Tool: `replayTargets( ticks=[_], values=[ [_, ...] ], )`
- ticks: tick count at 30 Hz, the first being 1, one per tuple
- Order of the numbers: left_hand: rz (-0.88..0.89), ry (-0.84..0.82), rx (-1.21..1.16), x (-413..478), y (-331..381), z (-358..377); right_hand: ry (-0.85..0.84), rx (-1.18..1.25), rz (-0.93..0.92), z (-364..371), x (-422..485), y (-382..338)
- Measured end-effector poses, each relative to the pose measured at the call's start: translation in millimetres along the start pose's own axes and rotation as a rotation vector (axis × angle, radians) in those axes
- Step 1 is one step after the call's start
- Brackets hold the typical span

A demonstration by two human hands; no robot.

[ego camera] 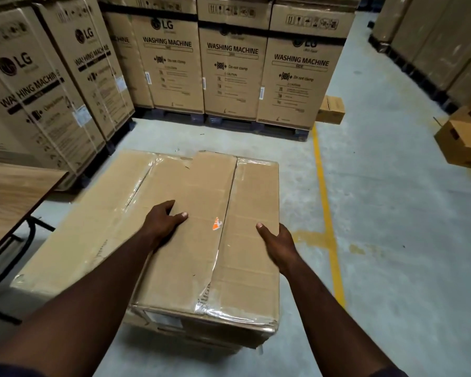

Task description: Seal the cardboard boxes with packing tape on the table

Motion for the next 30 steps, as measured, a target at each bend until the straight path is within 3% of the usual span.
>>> replayTargets(
  ticks=[7, 18, 25, 30],
  values=[
    [-0.046, 0.061, 0.087, 3.1, -15.4, 10.9, -0.019, -0.020, 0.049, 4.0, 5.9, 23.6],
    [-0.129, 0.139, 0.502, 14.7, -34.5, 13.3, -0.001, -0.072, 0.060, 9.3, -1.6, 32.5],
    [-0.109, 0.141, 0.621, -3.9, -32.1, 21.6, 0.092, -0.293, 0.110, 9.0, -5.4, 16.7],
    [-0.052, 0.045, 0.557, -14.7, -44.6, 14.6, 0.236, -0.544, 0.101, 21.8, -18.2, -6.0]
  ],
)
Point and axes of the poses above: each hand's wrist, its own x-axis towards the middle knuckle, its own z-axis out of the palm, y = z × x, the point moved 9 cm from there along x, towards the middle knuckle, and after that the axes turned 5 degrees about -y, right-handed, at the moved point
